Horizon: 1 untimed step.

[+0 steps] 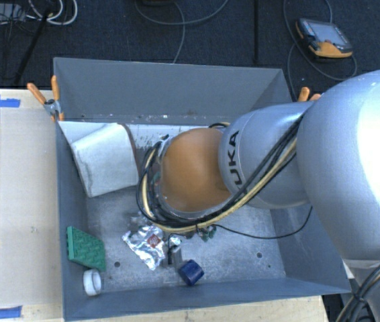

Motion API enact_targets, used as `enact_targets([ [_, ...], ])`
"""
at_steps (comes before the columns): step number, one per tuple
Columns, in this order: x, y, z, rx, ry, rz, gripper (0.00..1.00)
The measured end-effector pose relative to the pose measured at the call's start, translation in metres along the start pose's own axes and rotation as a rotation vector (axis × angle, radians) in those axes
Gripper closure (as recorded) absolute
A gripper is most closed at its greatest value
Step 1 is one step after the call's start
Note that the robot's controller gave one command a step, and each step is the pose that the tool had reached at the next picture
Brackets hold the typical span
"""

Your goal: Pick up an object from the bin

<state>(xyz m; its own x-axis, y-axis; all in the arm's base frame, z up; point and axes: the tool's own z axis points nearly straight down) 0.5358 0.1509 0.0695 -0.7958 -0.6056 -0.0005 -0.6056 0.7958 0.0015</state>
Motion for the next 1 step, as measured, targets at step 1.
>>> enact_targets([
  [1, 0.0192, -0.0002, -0.0183, 0.001, 0.002, -0.161, 0.00],
])
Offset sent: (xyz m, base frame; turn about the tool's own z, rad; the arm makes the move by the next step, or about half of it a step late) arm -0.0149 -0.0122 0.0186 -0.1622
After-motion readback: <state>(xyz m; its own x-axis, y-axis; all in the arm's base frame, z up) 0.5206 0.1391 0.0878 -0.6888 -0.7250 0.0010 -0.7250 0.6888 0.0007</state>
